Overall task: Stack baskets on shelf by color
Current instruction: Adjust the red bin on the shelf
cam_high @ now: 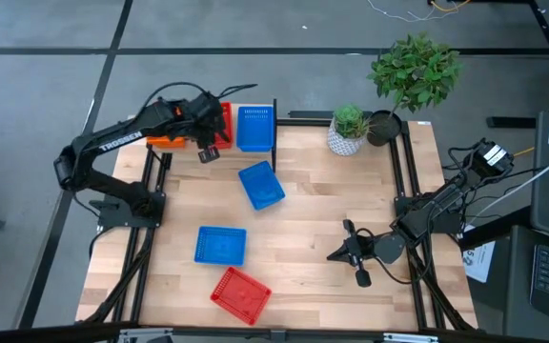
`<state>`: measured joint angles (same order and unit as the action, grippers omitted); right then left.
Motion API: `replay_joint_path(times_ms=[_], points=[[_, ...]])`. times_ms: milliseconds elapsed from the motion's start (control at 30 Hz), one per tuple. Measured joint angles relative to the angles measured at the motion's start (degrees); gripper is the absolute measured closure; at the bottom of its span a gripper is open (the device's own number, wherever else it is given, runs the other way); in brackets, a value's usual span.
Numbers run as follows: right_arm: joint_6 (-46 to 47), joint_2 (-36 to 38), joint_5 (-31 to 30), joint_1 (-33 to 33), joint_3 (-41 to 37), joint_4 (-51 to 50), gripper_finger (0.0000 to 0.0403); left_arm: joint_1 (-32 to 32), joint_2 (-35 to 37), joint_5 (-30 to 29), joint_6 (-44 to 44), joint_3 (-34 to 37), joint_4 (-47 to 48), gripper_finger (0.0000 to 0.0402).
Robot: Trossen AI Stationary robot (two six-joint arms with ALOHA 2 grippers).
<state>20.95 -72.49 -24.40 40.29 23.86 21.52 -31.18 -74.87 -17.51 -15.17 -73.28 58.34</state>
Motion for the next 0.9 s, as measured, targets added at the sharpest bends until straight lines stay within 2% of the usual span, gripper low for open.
replay_joint_path(times_ms=[267, 633, 900], points=[[-0.01, 0.0, 0.0, 0.0, 0.02, 0.0, 0.0395, -0.04, 0.71, -4.08, -0.16, 0.02, 8.39, 0.0308], [-0.2, 0.0, 0.0, 0.0, 0.0, -0.02, 0.0395, 0.29, 1.86, -4.35, 0.73, 0.02, 6.03, 0.0308], [-0.22, 0.0, 0.0, 0.0, 0.0, -0.04, 0.0395, 6.26, 4.18, -4.48, 3.04, 0.02, 3.69, 0.0308]])
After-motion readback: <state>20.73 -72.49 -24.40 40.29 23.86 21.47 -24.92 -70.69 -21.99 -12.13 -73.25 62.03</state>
